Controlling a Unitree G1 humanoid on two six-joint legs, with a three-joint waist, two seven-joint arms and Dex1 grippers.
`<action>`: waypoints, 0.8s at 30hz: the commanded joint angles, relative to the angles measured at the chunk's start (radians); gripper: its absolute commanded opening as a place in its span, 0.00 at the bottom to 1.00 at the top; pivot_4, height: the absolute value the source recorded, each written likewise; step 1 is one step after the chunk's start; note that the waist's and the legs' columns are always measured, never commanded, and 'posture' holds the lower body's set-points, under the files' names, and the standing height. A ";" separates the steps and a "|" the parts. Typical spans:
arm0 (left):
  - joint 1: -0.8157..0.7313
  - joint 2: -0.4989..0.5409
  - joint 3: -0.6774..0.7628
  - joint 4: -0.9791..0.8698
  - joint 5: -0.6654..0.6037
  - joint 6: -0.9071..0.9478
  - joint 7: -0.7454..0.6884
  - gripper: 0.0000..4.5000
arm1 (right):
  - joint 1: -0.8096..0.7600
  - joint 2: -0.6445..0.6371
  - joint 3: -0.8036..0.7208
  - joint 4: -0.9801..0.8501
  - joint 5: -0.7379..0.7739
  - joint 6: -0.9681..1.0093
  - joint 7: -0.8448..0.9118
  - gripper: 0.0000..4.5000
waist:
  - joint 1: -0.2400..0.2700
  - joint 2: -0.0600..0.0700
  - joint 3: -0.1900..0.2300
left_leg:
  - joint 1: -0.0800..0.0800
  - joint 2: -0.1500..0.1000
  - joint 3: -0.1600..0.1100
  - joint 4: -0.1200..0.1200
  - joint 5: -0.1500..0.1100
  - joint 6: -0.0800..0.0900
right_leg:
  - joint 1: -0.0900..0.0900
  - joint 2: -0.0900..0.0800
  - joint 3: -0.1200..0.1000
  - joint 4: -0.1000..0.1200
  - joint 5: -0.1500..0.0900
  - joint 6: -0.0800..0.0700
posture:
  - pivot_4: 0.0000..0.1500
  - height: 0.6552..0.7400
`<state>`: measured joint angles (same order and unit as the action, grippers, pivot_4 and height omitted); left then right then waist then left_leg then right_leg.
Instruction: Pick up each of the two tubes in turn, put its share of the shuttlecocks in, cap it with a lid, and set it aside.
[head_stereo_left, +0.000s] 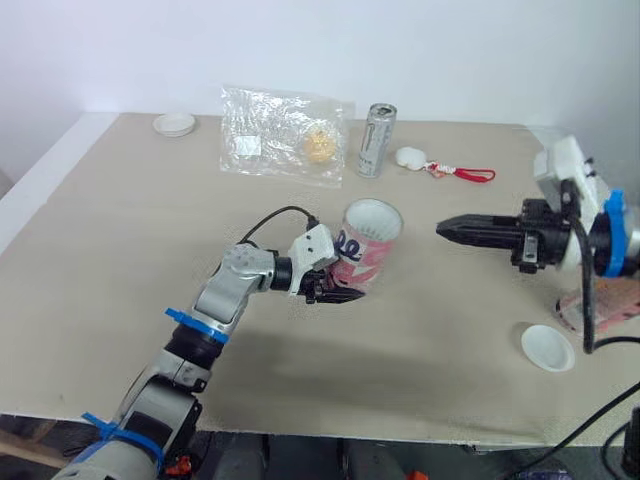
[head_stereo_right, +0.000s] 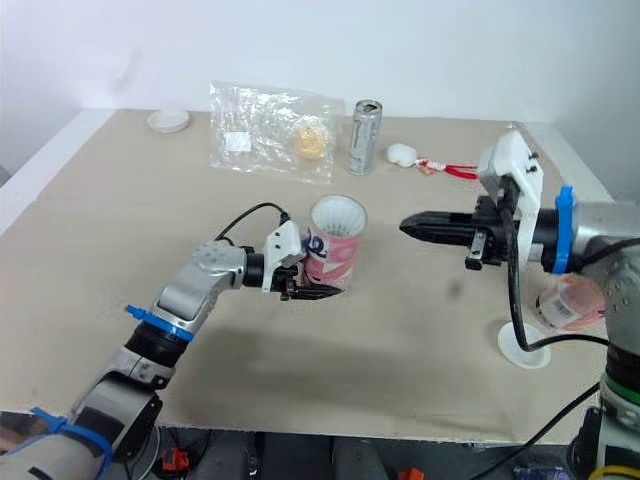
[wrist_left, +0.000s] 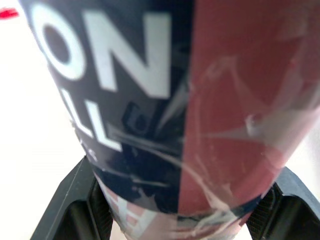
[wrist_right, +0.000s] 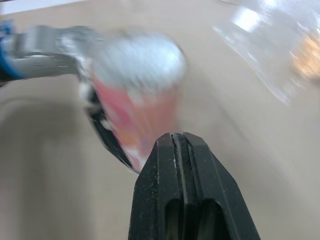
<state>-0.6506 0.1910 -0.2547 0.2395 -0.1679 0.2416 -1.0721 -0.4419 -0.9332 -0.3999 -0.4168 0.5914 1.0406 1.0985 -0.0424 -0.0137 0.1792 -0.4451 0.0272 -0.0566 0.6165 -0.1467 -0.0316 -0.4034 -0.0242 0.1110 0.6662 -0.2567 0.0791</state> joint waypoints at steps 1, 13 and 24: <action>0.038 -0.024 0.028 -0.043 -0.048 -0.054 0.015 0.64 | 0.074 0.002 -0.091 -0.067 0.035 0.013 -0.064 0.02 | -0.002 0.000 0.000 | 0.000 0.000 0.000 0.000 0.000 0.000 | 0.000 0.000 0.000 0.000 0.001 0.000 | 1.00 1.00; 0.132 -0.032 -0.044 0.000 -0.009 -0.171 0.008 0.64 | 0.559 -0.100 -0.252 -0.068 -0.037 -0.053 -0.062 0.54 | 0.001 -0.001 0.000 | 0.002 0.000 0.001 0.003 0.001 0.001 | 0.002 0.000 0.001 -0.001 0.001 -0.003 | 1.00 1.00; 0.107 -0.010 -0.094 0.057 0.051 -0.198 0.004 0.64 | 0.748 -0.187 -0.277 -0.015 -0.104 -0.070 -0.031 0.99 | -0.002 -0.001 0.000 | 0.002 0.000 0.002 0.003 0.001 0.001 | 0.003 0.000 0.002 -0.002 0.000 -0.003 | 1.00 1.00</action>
<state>-0.5336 0.1788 -0.3404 0.2933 -0.1306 0.0478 -1.0695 0.3038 -1.1040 -0.6460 -0.4324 0.5025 0.9834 1.0688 -0.0442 -0.0146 0.1789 -0.4431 0.0268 -0.0547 0.6197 -0.1461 -0.0308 -0.4007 -0.0248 0.1126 0.6641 -0.2563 0.0763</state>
